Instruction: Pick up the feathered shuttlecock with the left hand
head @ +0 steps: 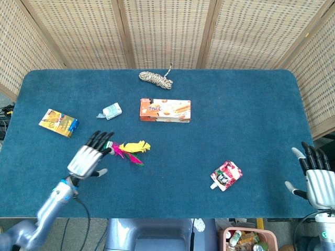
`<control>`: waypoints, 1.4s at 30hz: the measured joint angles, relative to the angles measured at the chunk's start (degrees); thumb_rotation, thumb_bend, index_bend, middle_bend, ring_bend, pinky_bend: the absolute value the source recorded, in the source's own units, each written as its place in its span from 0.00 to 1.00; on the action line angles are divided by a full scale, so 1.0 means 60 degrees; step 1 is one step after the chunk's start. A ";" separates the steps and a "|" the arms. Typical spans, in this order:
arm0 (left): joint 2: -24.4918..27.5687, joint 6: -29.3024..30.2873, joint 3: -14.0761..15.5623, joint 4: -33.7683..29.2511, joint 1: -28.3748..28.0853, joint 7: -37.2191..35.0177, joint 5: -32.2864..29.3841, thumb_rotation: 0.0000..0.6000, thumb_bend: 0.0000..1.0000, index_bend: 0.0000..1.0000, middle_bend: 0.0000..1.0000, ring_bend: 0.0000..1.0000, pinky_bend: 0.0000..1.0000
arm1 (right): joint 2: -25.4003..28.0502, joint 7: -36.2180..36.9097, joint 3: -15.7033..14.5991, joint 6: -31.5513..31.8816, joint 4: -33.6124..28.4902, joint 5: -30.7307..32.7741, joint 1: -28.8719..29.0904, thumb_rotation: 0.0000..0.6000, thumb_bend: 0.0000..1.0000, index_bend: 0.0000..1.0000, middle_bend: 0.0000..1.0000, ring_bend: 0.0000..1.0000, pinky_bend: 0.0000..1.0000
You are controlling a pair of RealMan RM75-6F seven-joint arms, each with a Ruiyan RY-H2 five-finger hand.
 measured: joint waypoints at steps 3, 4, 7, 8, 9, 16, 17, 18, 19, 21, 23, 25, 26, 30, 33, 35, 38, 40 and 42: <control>-0.0740 -0.0354 -0.0202 0.0444 -0.0379 0.0316 -0.0411 1.00 0.18 0.44 0.00 0.00 0.00 | 0.0043 0.0198 0.0039 -0.0067 0.0062 0.0090 0.0012 1.00 0.00 0.00 0.00 0.00 0.00; -0.0996 -0.0434 -0.0265 0.0631 -0.0504 0.0384 -0.0555 1.00 0.19 0.44 0.00 0.00 0.00 | 0.0057 0.0258 0.0051 -0.0078 0.0078 0.0109 0.0014 1.00 0.00 0.00 0.00 0.00 0.00; -0.1522 -0.0541 -0.0368 0.1078 -0.0769 0.0502 -0.0788 1.00 0.22 0.45 0.00 0.00 0.00 | 0.0096 0.0436 0.0089 -0.0084 0.0115 0.0159 0.0015 1.00 0.00 0.00 0.00 0.00 0.00; -0.1665 -0.0592 -0.0393 0.1199 -0.0856 0.0519 -0.0850 1.00 0.22 0.46 0.00 0.00 0.00 | 0.0110 0.0490 0.0099 -0.0090 0.0125 0.0176 0.0015 1.00 0.00 0.00 0.00 0.00 0.00; -0.1795 -0.0648 -0.0411 0.1313 -0.0948 0.0528 -0.0910 1.00 0.23 0.47 0.00 0.00 0.00 | 0.0128 0.0545 0.0110 -0.0100 0.0137 0.0198 0.0016 1.00 0.00 0.00 0.00 0.00 0.00; -0.2134 -0.1090 -0.0307 0.1573 -0.1386 0.0267 -0.1168 1.00 0.26 0.48 0.00 0.00 0.00 | 0.0164 0.0655 0.0142 -0.0134 0.0161 0.0279 0.0019 1.00 0.00 0.00 0.00 0.00 0.00; -0.2150 -0.1127 -0.0273 0.1573 -0.1421 0.0288 -0.1202 1.00 0.26 0.49 0.00 0.00 0.00 | 0.0165 0.0671 0.0145 -0.0140 0.0170 0.0287 0.0020 1.00 0.00 0.00 0.00 0.00 0.00; -0.2172 -0.1152 -0.0248 0.1565 -0.1448 0.0304 -0.1223 1.00 0.28 0.49 0.00 0.00 0.00 | 0.0163 0.0700 0.0152 -0.0148 0.0181 0.0296 0.0025 1.00 0.00 0.00 0.00 0.00 0.00; -0.2200 -0.1165 -0.0232 0.1555 -0.1480 0.0311 -0.1246 1.00 0.28 0.50 0.00 0.00 0.00 | 0.0161 0.0731 0.0157 -0.0151 0.0195 0.0301 0.0028 1.00 0.00 0.00 0.00 0.00 0.00; -0.2233 -0.1152 -0.0213 0.1551 -0.1514 0.0360 -0.1268 1.00 0.30 0.51 0.00 0.00 0.00 | 0.0154 0.0789 0.0164 -0.0160 0.0234 0.0303 0.0037 1.00 0.00 0.00 0.00 0.00 0.00; -0.2267 -0.1134 -0.0196 0.1540 -0.1553 0.0442 -0.1318 1.00 0.33 0.52 0.00 0.00 0.00 | 0.0153 0.0834 0.0163 -0.0169 0.0247 0.0298 0.0042 1.00 0.00 0.00 0.00 0.00 0.00; -0.2292 -0.1103 -0.0189 0.1520 -0.1579 0.0539 -0.1386 1.00 0.36 0.53 0.00 0.00 0.00 | 0.0155 0.0879 0.0163 -0.0157 0.0260 0.0280 0.0041 1.00 0.00 0.00 0.00 0.00 0.00; -0.2300 -0.1085 -0.0188 0.1513 -0.1587 0.0588 -0.1415 1.00 0.37 0.53 0.00 0.00 0.00 | 0.0154 0.0882 0.0163 -0.0151 0.0269 0.0278 0.0040 1.00 0.00 0.00 0.00 0.00 0.00; -0.2326 -0.1069 -0.0188 0.1476 -0.1621 0.0812 -0.1622 1.00 0.38 0.53 0.00 0.00 0.00 | 0.0151 0.0916 0.0163 -0.0168 0.0284 0.0295 0.0044 1.00 0.00 0.00 0.00 0.00 0.00; -0.2354 -0.1087 -0.0189 0.1455 -0.1682 0.0911 -0.1779 1.00 0.38 0.53 0.00 0.00 0.00 | 0.0158 0.0921 0.0164 -0.0153 0.0282 0.0290 0.0040 1.00 0.00 0.00 0.00 0.00 0.00; -0.2380 -0.1110 -0.0180 0.1458 -0.1728 0.0959 -0.1847 1.00 0.38 0.53 0.00 0.00 0.00 | 0.0163 0.0918 0.0171 -0.0143 0.0278 0.0302 0.0037 1.00 0.00 0.00 0.00 0.00 0.00; -0.2433 -0.1129 -0.0163 0.1476 -0.1794 0.1051 -0.1938 1.00 0.39 0.54 0.00 0.00 0.00 | 0.0170 0.0959 0.0172 -0.0156 0.0270 0.0314 0.0036 1.00 0.00 0.00 0.00 0.00 0.00; -0.2469 -0.1141 -0.0145 0.1496 -0.1832 0.1104 -0.1997 1.00 0.40 0.55 0.00 0.00 0.00 | 0.0178 0.0985 0.0169 -0.0172 0.0276 0.0319 0.0039 1.00 0.00 0.00 0.00 0.00 0.00; -0.2497 -0.1150 -0.0130 0.1511 -0.1862 0.1145 -0.2042 1.00 0.41 0.58 0.00 0.00 0.00 | 0.0186 0.0997 0.0169 -0.0180 0.0274 0.0322 0.0042 1.00 0.00 0.00 0.00 0.00 0.00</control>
